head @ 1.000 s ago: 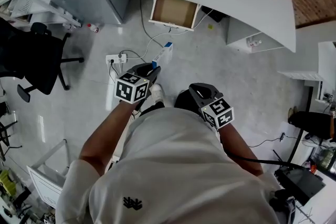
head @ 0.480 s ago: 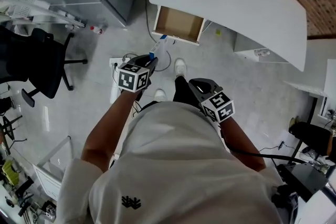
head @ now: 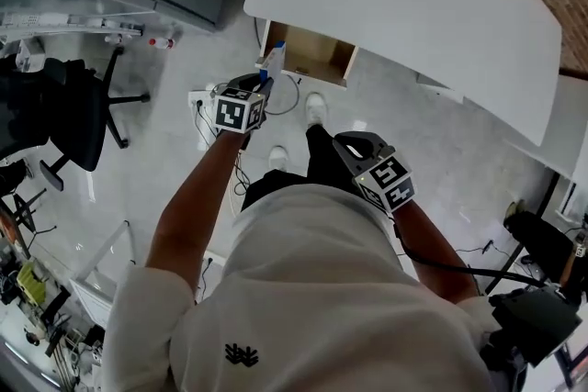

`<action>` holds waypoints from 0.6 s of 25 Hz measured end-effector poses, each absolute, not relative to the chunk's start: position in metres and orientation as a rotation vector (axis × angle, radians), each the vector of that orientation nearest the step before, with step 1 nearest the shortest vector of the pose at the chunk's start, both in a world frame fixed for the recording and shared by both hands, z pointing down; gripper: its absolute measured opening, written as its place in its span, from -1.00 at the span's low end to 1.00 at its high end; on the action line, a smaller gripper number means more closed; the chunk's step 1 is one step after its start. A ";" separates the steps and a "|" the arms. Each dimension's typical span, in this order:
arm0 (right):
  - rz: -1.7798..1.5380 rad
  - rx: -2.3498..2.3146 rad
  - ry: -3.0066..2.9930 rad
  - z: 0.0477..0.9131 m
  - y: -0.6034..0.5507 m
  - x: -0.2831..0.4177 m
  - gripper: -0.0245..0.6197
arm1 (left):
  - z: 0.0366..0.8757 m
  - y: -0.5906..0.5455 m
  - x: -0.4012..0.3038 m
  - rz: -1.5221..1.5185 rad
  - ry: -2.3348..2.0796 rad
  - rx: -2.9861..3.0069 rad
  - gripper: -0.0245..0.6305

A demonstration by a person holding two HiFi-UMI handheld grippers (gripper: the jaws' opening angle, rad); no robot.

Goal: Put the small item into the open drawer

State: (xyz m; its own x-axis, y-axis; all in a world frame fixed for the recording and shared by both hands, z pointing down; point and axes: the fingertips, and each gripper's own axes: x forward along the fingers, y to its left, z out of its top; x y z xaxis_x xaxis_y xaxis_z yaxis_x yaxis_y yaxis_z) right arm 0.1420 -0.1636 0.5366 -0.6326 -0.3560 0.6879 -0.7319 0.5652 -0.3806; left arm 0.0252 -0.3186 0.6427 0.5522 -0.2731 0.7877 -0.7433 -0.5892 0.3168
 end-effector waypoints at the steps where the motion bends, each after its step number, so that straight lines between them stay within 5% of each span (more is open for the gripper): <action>1: 0.915 0.854 -2.241 0.543 -0.167 0.147 -0.81 | 0.654 -0.329 0.029 0.945 -0.820 2.128 -0.64; 15: 1.065 0.795 -2.166 0.622 -0.223 0.185 -0.81 | 0.796 -0.417 0.044 1.087 -0.850 2.015 -0.64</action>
State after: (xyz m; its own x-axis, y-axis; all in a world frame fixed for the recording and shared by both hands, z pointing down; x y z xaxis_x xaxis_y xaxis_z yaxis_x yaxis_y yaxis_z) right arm 0.1845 -0.2227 0.6218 -0.6465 -0.2499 0.7208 -0.7233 0.5011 -0.4750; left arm 0.0444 -0.4175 0.7960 0.4364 -0.2203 0.8724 -0.7935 -0.5513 0.2577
